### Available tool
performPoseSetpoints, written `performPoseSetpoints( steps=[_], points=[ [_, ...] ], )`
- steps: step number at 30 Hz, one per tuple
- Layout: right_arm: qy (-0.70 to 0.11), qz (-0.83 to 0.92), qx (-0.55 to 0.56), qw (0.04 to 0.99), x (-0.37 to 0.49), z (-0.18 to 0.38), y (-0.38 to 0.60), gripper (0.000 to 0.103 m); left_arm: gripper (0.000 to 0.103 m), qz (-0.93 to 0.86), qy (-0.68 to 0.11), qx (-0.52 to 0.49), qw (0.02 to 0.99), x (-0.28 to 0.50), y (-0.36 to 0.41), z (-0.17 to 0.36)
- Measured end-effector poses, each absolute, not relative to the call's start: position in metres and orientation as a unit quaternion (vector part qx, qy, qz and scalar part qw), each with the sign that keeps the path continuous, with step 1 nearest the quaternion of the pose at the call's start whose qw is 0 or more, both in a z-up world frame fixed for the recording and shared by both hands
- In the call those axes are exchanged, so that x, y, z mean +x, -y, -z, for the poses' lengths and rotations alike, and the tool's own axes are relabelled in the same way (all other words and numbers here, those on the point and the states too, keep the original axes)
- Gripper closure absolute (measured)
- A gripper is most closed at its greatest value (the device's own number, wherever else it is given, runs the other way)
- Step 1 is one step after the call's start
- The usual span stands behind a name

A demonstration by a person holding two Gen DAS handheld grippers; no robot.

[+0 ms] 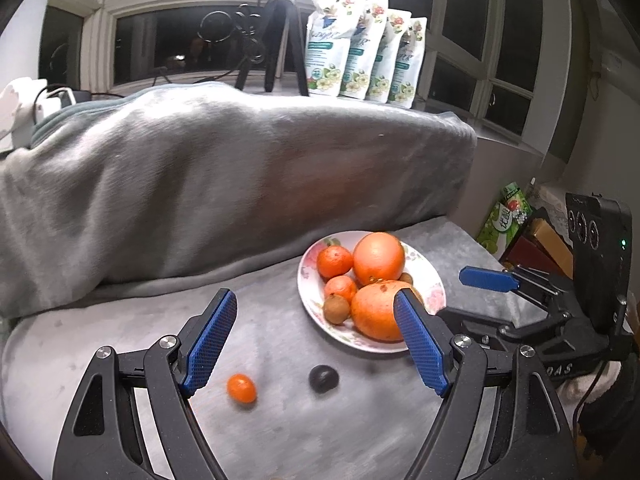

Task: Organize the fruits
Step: 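Move both tools back toward the last small mandarin and dark fruit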

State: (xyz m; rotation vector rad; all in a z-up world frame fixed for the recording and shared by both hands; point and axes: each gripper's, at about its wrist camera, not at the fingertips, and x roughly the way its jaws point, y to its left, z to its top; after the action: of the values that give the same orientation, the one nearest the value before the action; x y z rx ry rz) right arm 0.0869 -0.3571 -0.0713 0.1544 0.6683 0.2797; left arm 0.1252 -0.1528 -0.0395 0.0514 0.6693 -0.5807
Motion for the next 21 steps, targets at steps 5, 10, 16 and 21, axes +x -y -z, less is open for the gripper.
performPoseSetpoints(
  steps=[5,10,16,21],
  points=[
    [-0.335,-0.157,0.063,0.927,0.085,0.075,0.340,0.017,0.022,0.269,-0.331,0.020,0.904,0.125,0.137,0.045],
    [-0.343,-0.179,0.057,0.921,0.083,0.080,0.325,0.017,0.022,0.255,-0.344,0.009,0.904,0.127,0.118,0.055],
    [-0.357,-0.202,0.042,0.911,0.085,0.090,0.304,0.017,0.022,0.244,-0.360,-0.006,0.901,0.132,0.100,0.067],
    [-0.367,-0.213,0.031,0.905,0.088,0.099,0.288,0.027,0.022,0.243,-0.376,-0.010,0.894,0.133,0.093,0.080]
  ],
)
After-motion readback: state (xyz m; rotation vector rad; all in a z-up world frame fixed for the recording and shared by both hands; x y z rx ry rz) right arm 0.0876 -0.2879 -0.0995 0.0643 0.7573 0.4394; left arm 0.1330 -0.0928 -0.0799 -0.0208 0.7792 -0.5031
